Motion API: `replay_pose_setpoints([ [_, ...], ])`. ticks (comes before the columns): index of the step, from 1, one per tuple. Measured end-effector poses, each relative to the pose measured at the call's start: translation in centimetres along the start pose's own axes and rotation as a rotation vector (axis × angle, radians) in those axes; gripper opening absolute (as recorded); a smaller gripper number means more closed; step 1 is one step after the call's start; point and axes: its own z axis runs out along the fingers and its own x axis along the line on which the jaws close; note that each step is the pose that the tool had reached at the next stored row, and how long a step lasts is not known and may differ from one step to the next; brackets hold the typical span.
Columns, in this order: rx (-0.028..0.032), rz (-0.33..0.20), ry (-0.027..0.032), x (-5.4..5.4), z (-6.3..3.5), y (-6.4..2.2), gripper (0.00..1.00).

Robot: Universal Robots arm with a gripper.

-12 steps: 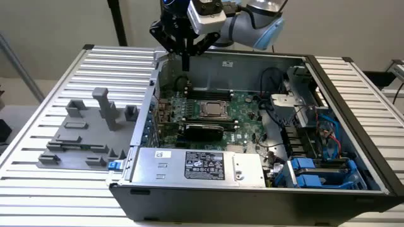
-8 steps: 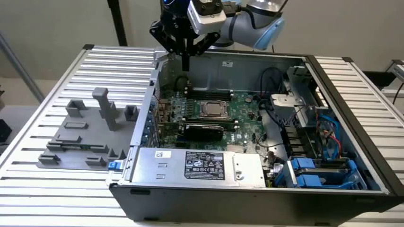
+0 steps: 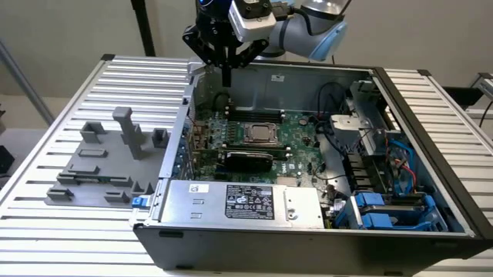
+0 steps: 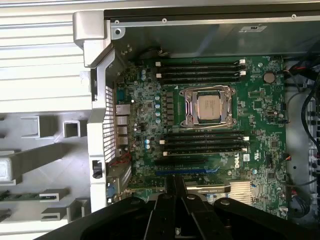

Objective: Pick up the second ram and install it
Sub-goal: 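Reach for the second ram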

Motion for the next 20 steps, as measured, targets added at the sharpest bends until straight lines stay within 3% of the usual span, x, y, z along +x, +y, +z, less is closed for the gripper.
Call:
replay_pose_setpoints([
  [5,0.0,0.0,0.0,0.6,-0.04,-0.46,0.11],
  [20,0.0,0.0,0.0,6.5,-0.32,-4.36,0.11],
])
